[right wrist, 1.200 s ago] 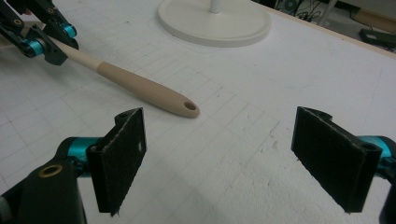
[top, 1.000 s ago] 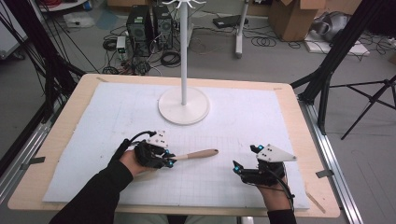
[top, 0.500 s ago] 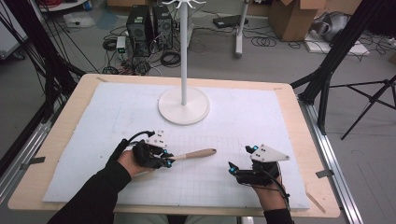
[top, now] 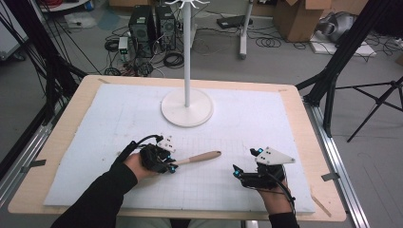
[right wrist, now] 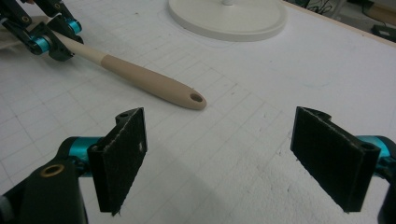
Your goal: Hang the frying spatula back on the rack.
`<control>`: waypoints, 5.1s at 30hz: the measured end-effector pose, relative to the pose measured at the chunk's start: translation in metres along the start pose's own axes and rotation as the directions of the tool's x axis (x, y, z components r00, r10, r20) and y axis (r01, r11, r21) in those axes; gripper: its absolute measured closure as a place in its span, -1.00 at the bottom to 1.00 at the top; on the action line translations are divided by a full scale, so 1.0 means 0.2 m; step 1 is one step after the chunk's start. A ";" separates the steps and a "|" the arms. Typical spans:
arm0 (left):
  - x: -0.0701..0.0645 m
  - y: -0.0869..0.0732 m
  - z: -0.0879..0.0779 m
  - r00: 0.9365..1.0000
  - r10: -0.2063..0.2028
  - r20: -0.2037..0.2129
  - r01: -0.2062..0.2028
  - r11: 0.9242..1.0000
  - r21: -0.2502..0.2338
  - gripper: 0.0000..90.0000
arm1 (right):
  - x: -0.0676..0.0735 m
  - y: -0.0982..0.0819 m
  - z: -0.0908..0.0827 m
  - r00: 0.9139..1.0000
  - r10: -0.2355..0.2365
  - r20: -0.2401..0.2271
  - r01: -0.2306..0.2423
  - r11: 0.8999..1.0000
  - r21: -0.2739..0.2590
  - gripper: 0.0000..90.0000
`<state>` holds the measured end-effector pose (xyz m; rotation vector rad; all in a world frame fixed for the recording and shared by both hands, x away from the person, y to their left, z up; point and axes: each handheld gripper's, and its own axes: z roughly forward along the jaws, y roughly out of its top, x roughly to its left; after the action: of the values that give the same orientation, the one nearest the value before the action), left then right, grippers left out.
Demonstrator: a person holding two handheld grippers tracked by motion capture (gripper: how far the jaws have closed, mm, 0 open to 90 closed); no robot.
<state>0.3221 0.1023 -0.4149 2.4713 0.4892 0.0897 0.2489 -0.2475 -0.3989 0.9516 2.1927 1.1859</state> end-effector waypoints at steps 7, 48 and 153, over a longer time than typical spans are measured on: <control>0.01 0.04 0.00 0.999 -0.035 -0.014 0.034 0.999 -0.035 0.27 | 0.00 0.00 0.00 1.000 0.000 -0.002 0.000 1.000 0.001 -0.61; 0.00 0.01 -0.30 0.998 -0.063 -0.015 0.054 0.939 -0.340 0.73 | 0.01 0.01 0.00 1.000 0.001 -0.022 -0.002 0.999 -0.032 -0.61; -0.23 0.01 -0.48 0.955 0.202 0.219 -0.016 0.770 -0.638 0.25 | 0.25 0.69 -0.12 0.738 -0.303 -0.603 -0.066 0.857 -0.512 0.50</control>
<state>0.2634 0.1378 -0.3333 1.7989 0.1463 -0.0421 0.2478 -0.1685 -0.2715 0.1307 2.1688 2.1453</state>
